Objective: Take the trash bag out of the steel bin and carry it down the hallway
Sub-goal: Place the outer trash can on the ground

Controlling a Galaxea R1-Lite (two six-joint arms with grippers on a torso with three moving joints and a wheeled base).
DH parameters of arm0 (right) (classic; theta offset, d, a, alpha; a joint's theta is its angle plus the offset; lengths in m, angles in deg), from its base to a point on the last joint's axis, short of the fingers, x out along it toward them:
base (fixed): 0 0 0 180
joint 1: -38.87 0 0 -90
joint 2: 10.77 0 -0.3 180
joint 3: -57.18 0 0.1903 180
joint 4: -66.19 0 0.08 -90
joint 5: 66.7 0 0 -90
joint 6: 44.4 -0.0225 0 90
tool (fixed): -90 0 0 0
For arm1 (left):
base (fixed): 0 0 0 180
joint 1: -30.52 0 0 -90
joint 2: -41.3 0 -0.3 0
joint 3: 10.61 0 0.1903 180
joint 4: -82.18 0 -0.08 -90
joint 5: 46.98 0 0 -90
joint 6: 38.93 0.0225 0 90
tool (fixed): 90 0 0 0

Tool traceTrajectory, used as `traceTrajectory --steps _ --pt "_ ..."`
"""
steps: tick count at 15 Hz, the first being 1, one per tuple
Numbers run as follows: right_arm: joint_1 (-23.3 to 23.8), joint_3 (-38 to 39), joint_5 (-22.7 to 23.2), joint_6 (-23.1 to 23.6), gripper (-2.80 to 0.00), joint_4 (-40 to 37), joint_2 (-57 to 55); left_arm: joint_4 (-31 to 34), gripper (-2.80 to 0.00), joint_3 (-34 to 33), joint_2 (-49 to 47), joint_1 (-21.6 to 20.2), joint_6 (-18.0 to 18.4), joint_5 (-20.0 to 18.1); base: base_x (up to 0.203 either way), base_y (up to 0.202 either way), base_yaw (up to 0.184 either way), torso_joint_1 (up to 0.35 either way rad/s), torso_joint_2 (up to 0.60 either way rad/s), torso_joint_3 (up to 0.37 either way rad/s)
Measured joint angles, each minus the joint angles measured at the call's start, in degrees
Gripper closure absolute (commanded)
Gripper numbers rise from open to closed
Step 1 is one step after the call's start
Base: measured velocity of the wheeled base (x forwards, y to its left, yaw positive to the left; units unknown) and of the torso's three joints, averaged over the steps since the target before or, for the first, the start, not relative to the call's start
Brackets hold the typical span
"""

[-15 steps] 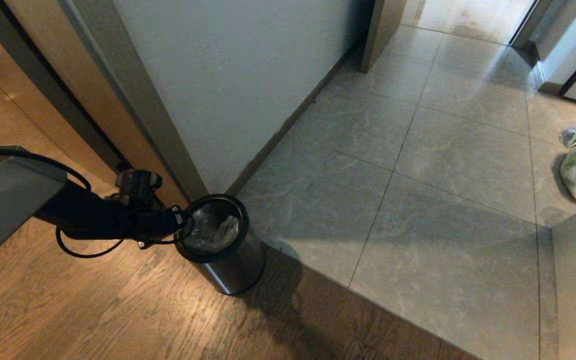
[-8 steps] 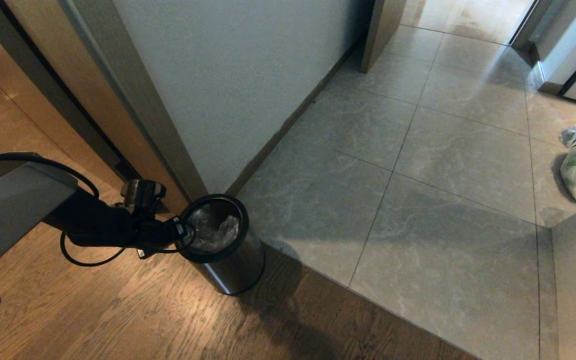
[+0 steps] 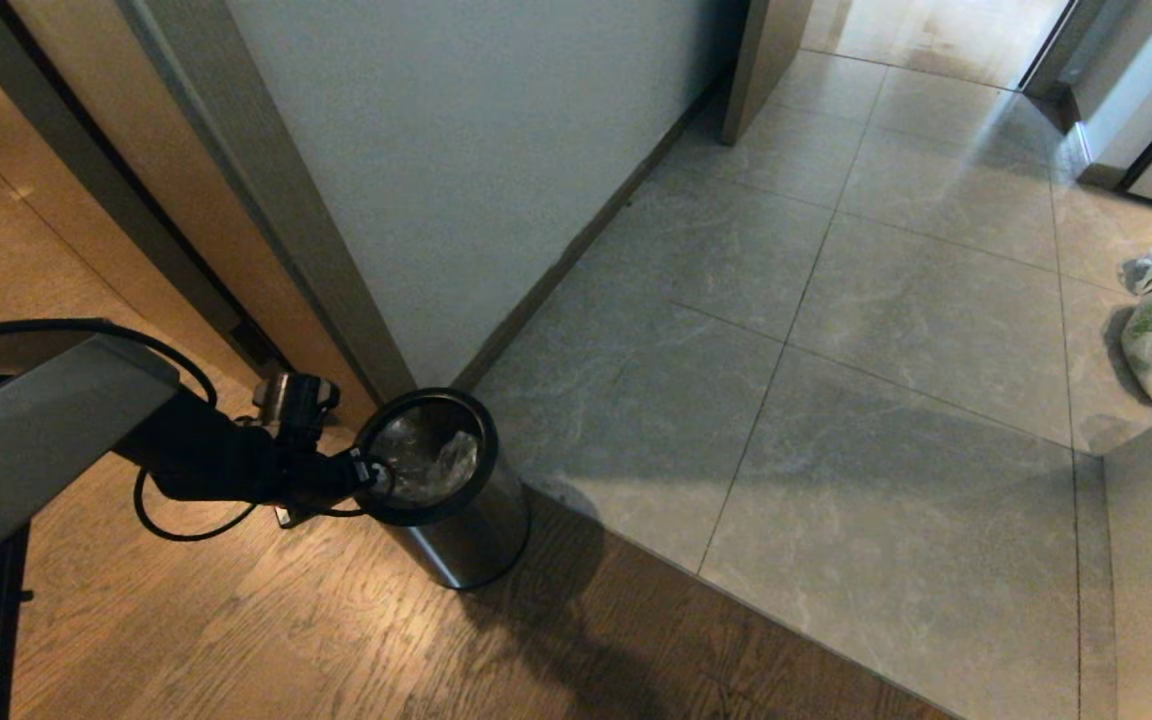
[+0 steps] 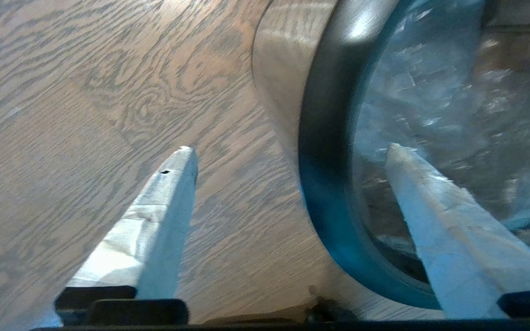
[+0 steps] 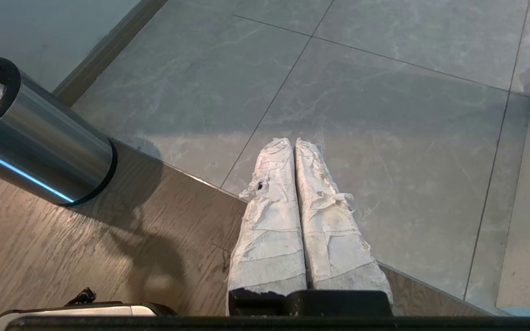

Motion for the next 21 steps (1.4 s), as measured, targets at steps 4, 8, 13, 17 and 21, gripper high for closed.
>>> traceTrajectory --steps 4,8,13,17,21 --pt "0.00 0.00 0.00 0.00 0.00 0.00 0.00 0.00 -2.80 0.17 -1.67 0.08 1.26 1.37 0.000 0.000 0.000 0.000 0.00 0.000" --pt "0.00 0.00 0.03 0.00 0.00 0.00 0.00 -0.05 -2.80 1.29 -3.74 0.11 1.24 1.34 0.000 0.000 0.000 0.000 0.00 0.000" --pt "0.00 0.00 -0.02 -0.02 0.00 0.00 0.00 -0.65 -2.80 4.40 -6.64 0.44 0.86 1.36 0.000 0.000 0.000 0.000 0.00 0.000" --pt "0.00 0.00 -0.02 0.00 0.00 0.00 0.00 -0.62 0.00 5.81 -7.66 1.00 0.82 1.69 0.000 0.000 0.000 0.000 0.00 0.000" --pt "0.00 0.00 0.00 0.00 0.00 0.01 0.00 -0.63 0.00 6.74 -8.14 1.24 0.46 1.45 0.000 0.000 0.000 0.000 0.00 0.000"
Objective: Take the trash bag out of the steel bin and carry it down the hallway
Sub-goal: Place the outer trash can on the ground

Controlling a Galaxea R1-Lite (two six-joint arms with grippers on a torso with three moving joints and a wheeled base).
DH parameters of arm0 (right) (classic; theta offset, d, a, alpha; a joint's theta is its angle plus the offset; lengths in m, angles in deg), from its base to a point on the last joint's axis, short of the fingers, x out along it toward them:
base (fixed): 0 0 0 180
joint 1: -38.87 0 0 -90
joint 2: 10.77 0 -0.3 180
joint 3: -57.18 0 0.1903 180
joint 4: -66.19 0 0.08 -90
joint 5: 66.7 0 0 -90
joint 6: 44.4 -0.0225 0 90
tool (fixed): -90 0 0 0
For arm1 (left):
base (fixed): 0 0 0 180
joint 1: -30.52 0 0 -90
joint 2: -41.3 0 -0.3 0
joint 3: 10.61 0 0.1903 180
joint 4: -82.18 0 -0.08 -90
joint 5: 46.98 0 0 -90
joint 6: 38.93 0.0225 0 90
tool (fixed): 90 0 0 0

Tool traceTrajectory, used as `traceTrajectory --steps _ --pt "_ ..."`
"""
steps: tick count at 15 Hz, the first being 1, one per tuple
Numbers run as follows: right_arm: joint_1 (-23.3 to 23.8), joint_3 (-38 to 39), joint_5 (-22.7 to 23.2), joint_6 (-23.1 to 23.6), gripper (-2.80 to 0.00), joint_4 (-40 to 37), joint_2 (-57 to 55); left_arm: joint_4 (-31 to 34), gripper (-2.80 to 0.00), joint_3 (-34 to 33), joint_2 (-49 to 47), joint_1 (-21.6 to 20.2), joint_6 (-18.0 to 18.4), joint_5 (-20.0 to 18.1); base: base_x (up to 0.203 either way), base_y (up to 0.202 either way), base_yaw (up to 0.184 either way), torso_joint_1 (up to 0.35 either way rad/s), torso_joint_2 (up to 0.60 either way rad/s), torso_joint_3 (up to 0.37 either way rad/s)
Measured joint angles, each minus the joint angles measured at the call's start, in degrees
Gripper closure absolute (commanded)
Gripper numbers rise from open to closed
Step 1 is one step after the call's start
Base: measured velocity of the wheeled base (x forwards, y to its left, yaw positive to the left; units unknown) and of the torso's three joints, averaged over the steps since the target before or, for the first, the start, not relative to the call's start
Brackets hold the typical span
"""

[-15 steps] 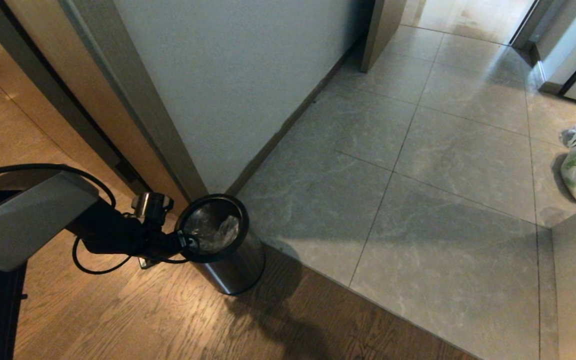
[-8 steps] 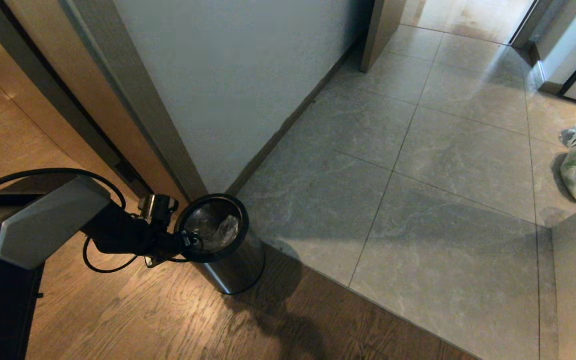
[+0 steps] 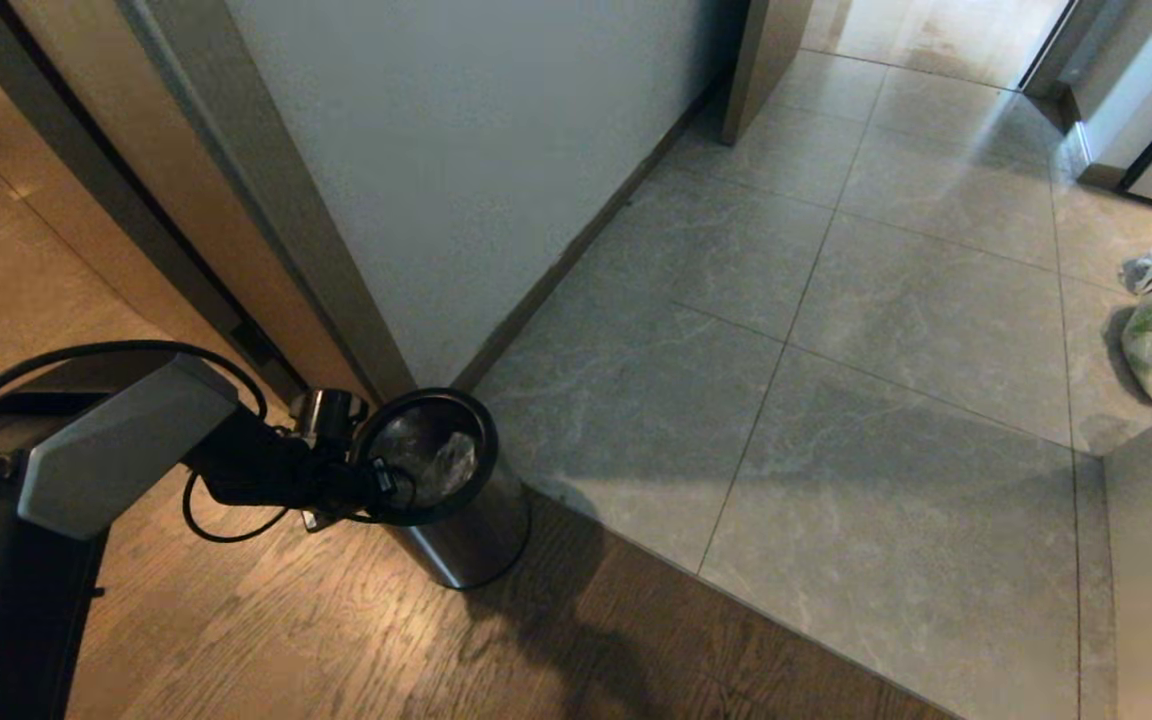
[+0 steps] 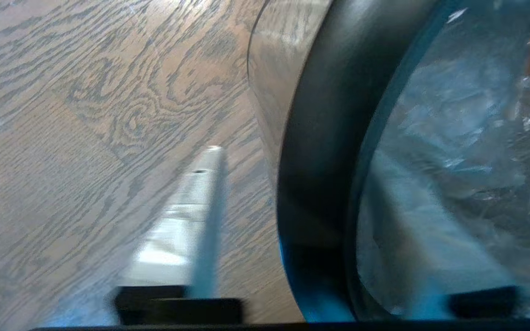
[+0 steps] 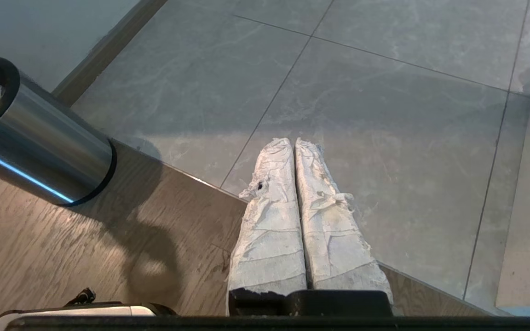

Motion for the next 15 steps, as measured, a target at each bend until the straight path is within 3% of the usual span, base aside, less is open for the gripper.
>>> traceTrajectory --steps 6,15 --pt "0.06 0.00 0.02 0.00 0.00 -0.01 0.00 0.01 0.00 0.01 -0.02 0.16 0.00 0.23 0.000 0.000 0.000 0.000 0.00 0.000" --pt "0.00 0.00 0.00 0.00 0.00 -0.01 0.00 0.98 0.00 -1.20 3.93 1.14 -0.01 3.74 0.000 0.000 0.000 0.000 0.00 0.000"
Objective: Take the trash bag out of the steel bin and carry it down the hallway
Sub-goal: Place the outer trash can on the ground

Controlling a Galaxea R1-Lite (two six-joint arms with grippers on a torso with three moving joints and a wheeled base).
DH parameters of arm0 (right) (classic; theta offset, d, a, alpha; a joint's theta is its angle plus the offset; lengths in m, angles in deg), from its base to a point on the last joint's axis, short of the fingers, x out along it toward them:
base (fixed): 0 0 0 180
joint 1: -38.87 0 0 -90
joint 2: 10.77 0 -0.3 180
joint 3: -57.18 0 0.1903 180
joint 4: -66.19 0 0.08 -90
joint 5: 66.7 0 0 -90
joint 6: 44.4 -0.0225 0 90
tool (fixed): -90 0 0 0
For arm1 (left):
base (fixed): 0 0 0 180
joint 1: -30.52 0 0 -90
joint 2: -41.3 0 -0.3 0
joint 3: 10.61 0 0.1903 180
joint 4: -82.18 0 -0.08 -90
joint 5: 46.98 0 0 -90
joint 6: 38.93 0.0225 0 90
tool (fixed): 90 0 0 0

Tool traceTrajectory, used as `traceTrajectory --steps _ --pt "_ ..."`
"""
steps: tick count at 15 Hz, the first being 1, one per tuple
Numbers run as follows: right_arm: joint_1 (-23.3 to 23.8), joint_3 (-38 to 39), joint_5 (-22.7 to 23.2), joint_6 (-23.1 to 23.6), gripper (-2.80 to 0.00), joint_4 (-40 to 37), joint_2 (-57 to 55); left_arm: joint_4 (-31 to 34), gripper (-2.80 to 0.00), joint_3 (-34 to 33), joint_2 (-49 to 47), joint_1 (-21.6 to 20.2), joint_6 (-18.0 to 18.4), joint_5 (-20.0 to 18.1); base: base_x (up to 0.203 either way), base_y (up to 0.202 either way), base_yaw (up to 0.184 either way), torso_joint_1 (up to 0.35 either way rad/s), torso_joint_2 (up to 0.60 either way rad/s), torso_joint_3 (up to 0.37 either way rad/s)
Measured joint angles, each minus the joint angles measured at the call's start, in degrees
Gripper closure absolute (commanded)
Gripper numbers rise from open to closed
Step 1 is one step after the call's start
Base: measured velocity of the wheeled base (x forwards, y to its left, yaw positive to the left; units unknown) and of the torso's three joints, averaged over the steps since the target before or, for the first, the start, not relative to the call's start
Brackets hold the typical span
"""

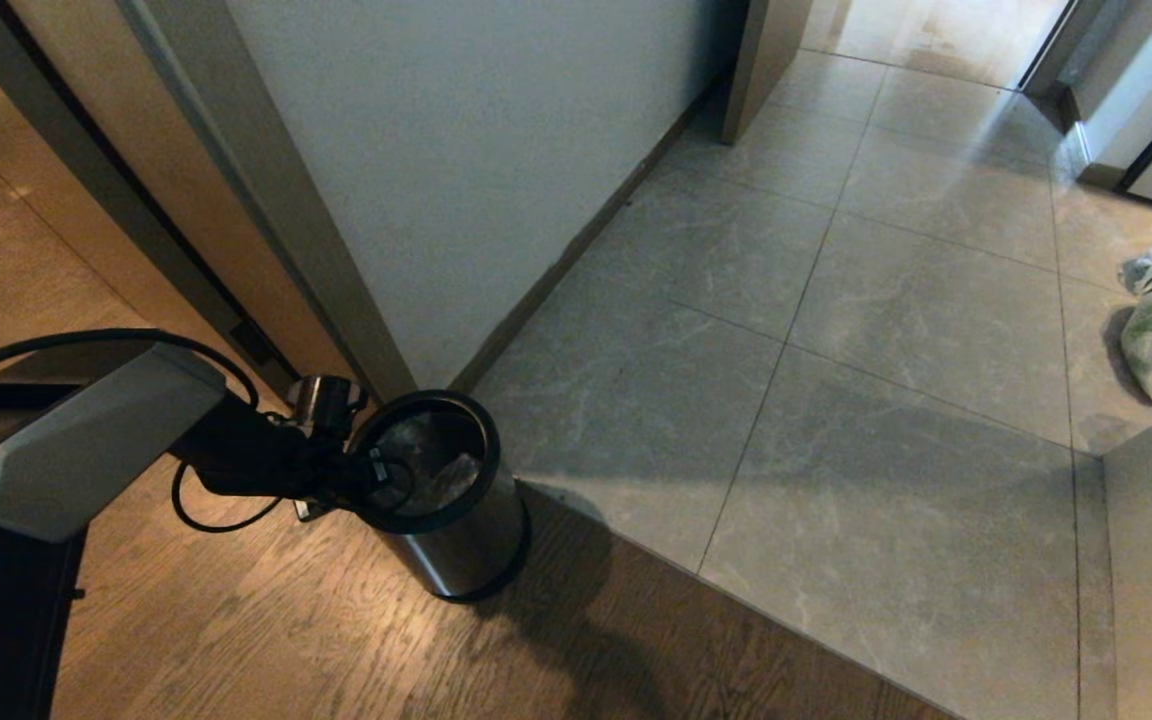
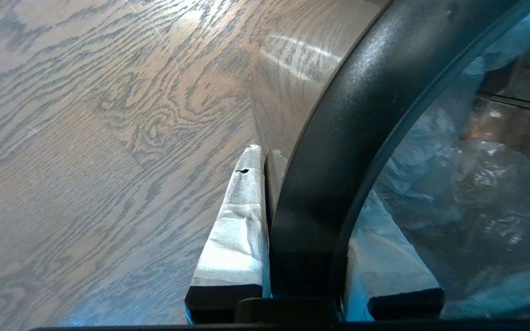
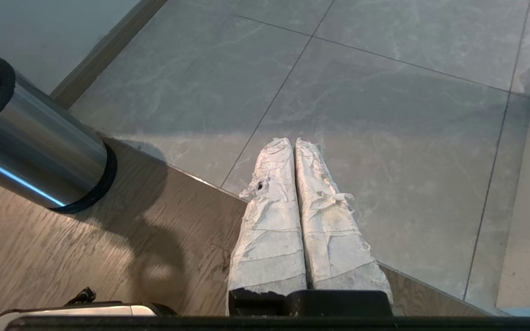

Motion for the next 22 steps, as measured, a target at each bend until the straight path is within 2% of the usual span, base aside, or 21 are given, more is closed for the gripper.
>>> traceTrajectory --steps 6,11,22 --pt "0.00 0.00 -0.01 -0.02 0.00 0.00 0.00 -0.04 0.00 -2.35 3.36 1.31 -0.78 2.38 0.000 0.000 0.000 0.000 0.00 0.000" --pt "0.00 0.00 -0.02 -0.02 0.00 0.00 0.00 0.71 0.00 -2.75 6.70 1.48 -0.58 2.92 0.000 0.000 0.000 0.000 0.00 0.000" --pt "0.00 0.00 0.00 -0.02 0.00 0.00 0.00 8.63 0.00 -2.65 14.02 1.64 -0.67 5.25 0.000 0.000 0.000 0.000 0.00 0.000"
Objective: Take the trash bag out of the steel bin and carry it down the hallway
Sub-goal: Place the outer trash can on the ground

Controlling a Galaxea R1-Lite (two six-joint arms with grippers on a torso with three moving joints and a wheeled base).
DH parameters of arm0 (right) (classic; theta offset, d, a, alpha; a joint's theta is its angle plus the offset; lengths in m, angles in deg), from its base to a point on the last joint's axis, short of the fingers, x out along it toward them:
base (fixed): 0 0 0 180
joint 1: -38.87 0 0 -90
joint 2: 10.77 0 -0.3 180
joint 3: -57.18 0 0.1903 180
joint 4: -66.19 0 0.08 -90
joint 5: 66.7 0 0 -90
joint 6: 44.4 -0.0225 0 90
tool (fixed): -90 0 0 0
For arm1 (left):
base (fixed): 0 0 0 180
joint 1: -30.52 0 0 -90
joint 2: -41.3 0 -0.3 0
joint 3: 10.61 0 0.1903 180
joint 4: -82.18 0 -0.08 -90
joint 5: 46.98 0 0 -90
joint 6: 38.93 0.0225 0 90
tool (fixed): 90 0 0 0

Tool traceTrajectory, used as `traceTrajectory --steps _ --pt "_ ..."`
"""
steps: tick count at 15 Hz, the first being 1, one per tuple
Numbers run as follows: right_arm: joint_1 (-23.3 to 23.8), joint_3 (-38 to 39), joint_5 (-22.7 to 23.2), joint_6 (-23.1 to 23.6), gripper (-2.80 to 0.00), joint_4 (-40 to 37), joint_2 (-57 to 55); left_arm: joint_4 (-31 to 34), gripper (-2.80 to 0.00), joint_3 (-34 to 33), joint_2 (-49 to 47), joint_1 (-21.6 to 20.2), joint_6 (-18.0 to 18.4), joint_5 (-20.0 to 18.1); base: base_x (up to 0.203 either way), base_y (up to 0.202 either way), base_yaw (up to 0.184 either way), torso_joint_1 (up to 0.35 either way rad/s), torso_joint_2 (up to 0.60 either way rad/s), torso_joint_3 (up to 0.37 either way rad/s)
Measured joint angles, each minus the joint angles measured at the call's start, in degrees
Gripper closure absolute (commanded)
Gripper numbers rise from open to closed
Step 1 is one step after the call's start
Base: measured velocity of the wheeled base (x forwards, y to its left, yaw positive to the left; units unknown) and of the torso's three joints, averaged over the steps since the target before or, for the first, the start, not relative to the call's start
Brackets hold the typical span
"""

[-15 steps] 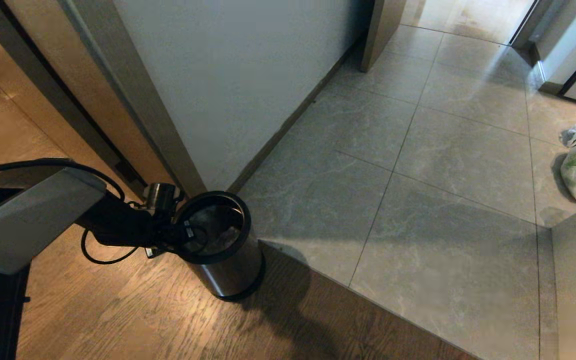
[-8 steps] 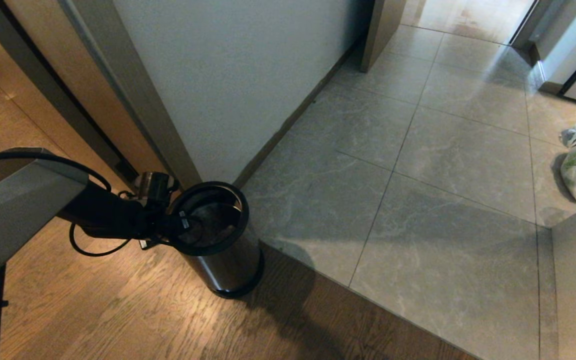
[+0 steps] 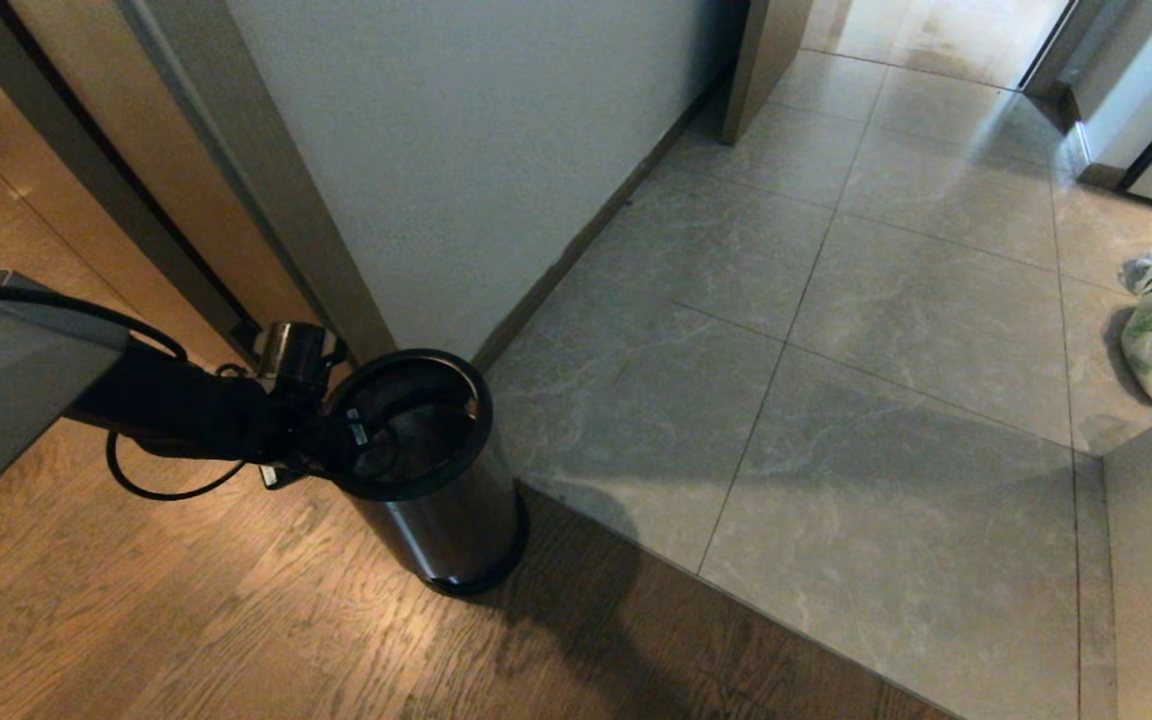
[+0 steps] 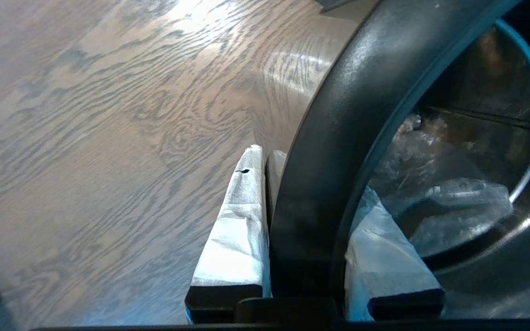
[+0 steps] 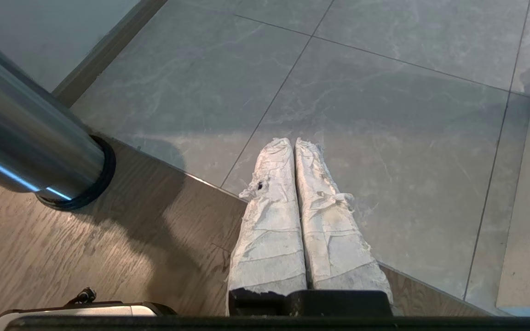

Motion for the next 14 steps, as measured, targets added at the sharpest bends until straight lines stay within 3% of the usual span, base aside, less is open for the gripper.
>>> traceTrajectory --steps 14 --pt "0.00 0.00 0.00 0.01 0.00 0.00 0.00 7.42 0.00 2.12 10.42 0.49 1.55 2.46 0.000 0.000 0.000 0.000 0.00 0.000"
